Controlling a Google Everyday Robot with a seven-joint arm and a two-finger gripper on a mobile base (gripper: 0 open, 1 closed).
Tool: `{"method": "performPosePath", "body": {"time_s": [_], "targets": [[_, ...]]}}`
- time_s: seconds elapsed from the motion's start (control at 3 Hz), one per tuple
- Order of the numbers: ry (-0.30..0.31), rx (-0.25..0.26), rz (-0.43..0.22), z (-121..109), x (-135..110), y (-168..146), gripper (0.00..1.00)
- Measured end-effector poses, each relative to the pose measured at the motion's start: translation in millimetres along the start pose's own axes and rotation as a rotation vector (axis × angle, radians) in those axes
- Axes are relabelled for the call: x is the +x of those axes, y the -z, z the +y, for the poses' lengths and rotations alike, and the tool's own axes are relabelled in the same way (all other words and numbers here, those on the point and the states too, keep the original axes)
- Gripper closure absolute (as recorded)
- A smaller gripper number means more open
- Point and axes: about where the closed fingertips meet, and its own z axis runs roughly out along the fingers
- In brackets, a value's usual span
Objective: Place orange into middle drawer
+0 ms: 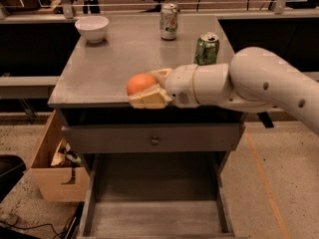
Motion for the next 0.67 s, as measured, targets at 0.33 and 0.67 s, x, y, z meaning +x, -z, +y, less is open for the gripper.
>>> {"method": "performPosePath", "body": {"time_s": [0.33,0.67], "targets": [[-0.033,0.013,0.062,47.5,25.8,49.1,1.0],[-0.135,0.044,0.117,70.2,82.8,83.6,1.0]]}}
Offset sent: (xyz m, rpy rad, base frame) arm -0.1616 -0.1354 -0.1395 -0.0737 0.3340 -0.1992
